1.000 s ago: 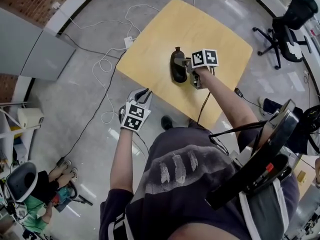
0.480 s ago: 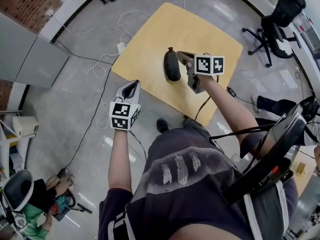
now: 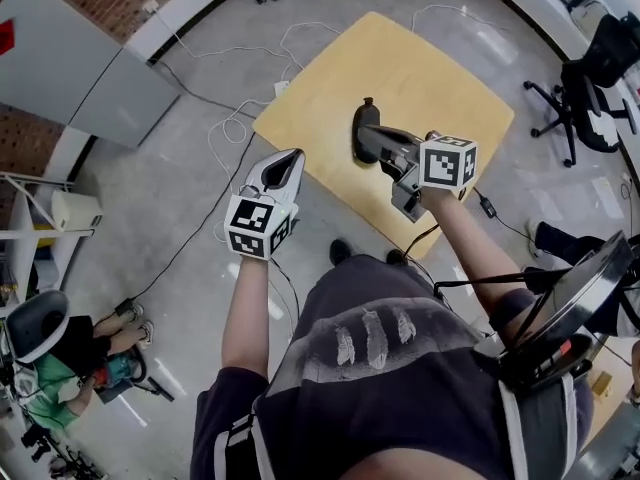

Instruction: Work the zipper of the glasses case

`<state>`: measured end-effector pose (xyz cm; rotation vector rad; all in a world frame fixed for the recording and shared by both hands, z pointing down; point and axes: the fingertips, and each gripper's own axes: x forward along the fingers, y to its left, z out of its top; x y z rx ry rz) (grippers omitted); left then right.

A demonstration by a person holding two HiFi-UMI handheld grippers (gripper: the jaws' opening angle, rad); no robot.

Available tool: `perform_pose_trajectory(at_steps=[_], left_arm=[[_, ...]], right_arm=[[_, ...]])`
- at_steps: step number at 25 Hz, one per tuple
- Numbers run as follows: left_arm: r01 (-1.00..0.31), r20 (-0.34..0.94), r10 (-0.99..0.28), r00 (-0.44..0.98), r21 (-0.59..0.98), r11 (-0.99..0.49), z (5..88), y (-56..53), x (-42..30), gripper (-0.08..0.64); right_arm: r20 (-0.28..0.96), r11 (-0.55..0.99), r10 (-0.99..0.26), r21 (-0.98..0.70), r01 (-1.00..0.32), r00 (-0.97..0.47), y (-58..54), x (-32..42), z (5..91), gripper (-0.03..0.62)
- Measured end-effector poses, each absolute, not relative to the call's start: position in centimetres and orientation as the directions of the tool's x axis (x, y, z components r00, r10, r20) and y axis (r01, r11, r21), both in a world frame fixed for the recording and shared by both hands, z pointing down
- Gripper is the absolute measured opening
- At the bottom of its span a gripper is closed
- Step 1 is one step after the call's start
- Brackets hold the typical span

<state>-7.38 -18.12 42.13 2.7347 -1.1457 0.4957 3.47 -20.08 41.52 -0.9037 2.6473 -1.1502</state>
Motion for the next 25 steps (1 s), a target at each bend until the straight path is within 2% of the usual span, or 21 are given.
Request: perform_pose_trajectory(at_steps=[9,15,19,21,25], left_arm=[[-0.806,0.371,-0.754,0.542,-0.027,-0.592,40.3,-15.7,-6.1,0.002],[-0.844,0.396,-0.791,0.467,-0.067,-0.532,41.0,-10.8,-0.5,0.002],[-0.850,0.456,-0.797,0.397,-0.147,-0.507,43.3,-8.1,3.4,0.002],[-0.858,0.475,-0.803,0.361,-0.169,-0.485,42.9,-7.6,2.4,0.002],[-0.899,0.478,-0.827,0.294,-0.154,-0.409,40.7,-5.2,-2.9,0.002]], right_arm=[[0.006,0.601,-0.449,-0.738,-0.307,-0.894,-16.6,4.8,39.4,0.002],[-0.046,0.638,-0.387,-0.734,-0.232,-0.921,-13.2,10.3,39.6,0.002],[-0.152,0.648,-0.373,-0.748,-0.140,-0.915,-12.1,15.7,39.4,0.002],[-0.154,0.679,-0.354,-0.721,-0.140,-0.923,-12.2,15.5,38.4,0.002],[-0.083,0.752,-0.260,-0.642,-0.148,-0.962,-11.2,10.1,37.0,0.003]])
